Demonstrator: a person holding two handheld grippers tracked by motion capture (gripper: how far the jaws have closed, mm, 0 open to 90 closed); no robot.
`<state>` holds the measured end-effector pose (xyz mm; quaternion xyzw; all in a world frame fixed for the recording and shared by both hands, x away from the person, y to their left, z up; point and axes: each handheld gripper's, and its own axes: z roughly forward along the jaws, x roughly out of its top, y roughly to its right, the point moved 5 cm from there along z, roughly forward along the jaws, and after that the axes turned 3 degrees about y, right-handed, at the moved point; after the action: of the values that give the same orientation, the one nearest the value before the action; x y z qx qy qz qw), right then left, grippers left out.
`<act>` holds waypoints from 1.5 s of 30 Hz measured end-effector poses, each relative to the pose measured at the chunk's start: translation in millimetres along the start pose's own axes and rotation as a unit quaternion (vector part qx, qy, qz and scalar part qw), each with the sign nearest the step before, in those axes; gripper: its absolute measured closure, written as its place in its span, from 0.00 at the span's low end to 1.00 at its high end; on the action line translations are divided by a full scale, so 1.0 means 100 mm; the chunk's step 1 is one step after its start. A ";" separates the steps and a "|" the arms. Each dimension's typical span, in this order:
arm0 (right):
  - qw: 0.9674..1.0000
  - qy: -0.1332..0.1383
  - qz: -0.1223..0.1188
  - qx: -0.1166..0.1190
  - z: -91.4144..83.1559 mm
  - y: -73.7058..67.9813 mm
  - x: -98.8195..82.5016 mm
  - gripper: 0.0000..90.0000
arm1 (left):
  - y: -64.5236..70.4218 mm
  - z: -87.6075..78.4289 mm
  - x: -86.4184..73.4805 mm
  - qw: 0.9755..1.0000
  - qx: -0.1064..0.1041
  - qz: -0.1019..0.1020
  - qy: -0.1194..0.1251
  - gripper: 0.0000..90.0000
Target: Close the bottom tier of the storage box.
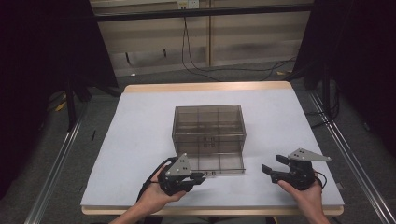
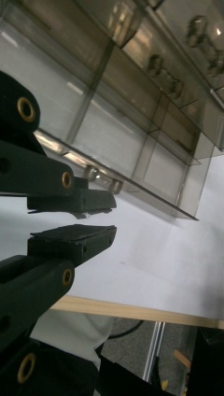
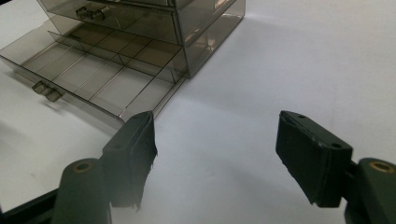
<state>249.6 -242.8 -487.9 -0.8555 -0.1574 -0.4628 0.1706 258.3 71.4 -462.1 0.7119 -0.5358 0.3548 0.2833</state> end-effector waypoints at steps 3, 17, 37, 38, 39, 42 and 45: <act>1.000 0.000 0.000 -0.001 0.00 0.00 0.00 0.32 | 0.01 0.00 0.13 1.000 -0.005 0.009 0.009 0.94; 1.000 0.001 0.003 0.011 0.01 -0.01 0.00 0.27 | -0.09 0.33 -0.01 1.000 -0.002 -0.009 -0.016 1.00; 1.000 -0.006 0.000 0.015 0.02 -0.02 -0.01 0.26 | -0.23 0.38 -0.17 0.999 0.012 -0.009 -0.041 1.00; 1.000 -0.006 -0.001 0.016 0.02 -0.03 -0.01 0.26 | -0.24 0.38 -0.17 0.999 0.014 -0.007 -0.042 1.00; 1.000 -0.006 -0.002 0.016 0.02 -0.03 -0.01 0.26 | -0.24 0.38 -0.17 0.999 0.017 -0.010 -0.046 1.00; 1.000 -0.006 0.000 0.016 0.02 -0.02 -0.01 0.26 | -0.28 0.38 -0.18 0.999 0.017 -0.019 -0.035 1.00; 1.000 -0.006 -0.001 0.017 0.02 -0.02 -0.01 0.26 | -0.26 0.39 -0.19 0.999 0.020 -0.017 -0.041 1.00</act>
<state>249.6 -239.8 -489.7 -0.8550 -0.1668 -0.4555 0.1834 287.9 58.7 -500.5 0.7403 -0.5279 0.3307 0.2528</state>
